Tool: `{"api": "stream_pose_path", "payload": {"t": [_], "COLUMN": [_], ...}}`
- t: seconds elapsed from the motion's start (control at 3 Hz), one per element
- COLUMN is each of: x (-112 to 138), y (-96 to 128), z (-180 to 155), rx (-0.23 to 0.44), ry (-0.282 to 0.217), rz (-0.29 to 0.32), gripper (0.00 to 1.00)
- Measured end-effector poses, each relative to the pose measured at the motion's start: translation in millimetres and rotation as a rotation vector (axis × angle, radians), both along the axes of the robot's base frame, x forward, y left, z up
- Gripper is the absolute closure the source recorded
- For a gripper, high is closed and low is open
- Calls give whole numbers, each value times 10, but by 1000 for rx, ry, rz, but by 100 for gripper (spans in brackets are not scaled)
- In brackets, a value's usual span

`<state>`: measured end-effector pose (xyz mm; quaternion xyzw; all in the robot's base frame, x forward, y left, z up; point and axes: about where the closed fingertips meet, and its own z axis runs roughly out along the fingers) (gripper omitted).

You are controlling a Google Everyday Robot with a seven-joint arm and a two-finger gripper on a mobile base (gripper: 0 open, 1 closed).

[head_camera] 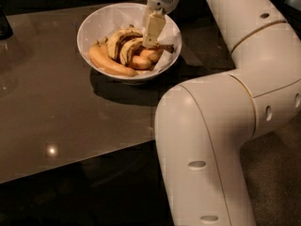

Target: Pick banana from white bowl

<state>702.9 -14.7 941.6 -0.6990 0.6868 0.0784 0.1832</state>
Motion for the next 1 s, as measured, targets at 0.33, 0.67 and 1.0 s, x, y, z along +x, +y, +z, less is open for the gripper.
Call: {"api": "stream_pose_path", "payload": {"t": [0.33, 0.67, 1.0], "x": [5, -10, -27], "y": [50, 65, 43], "z": [-6, -25, -41], "rx": [1, 4, 4], "ry": [6, 19, 30], "rz": [-1, -3, -9], "gripper": [43, 45, 45]}}
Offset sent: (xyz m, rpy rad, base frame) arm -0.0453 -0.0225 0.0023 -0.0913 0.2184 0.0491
